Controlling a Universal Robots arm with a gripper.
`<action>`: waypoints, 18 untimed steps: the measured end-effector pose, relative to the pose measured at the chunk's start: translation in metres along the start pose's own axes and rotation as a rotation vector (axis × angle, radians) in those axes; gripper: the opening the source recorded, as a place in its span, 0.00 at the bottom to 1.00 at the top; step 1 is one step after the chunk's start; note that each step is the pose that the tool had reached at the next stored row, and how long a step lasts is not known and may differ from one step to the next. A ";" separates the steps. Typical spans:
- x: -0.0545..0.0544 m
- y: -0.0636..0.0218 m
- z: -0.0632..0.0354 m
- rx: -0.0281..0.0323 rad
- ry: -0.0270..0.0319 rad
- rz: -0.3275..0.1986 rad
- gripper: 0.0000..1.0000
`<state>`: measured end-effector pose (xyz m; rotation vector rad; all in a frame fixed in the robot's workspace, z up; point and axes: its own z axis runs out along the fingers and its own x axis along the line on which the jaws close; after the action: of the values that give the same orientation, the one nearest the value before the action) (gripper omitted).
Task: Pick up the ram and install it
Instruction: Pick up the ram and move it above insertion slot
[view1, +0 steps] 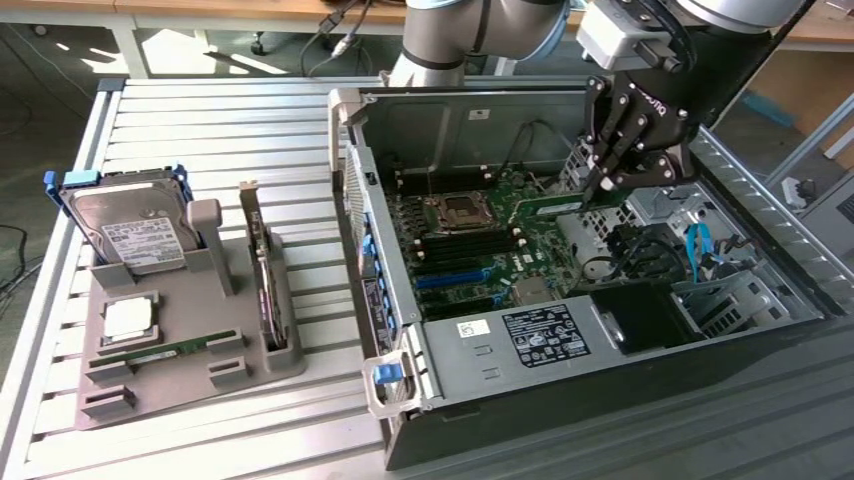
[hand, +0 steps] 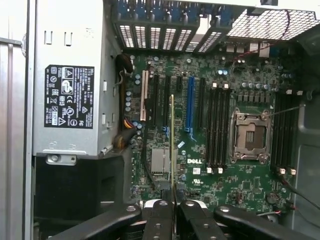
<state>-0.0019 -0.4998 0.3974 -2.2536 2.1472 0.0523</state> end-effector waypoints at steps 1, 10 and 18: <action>-0.002 -0.0003 0.0004 0.0000 0.0001 0.000 0.12; -0.023 -0.0021 0.0048 0.0000 0.0000 0.000 0.12; -0.023 -0.0022 0.0049 0.0000 0.0001 0.000 0.12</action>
<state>-0.0009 -0.4761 0.3936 -2.2536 2.1473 0.0523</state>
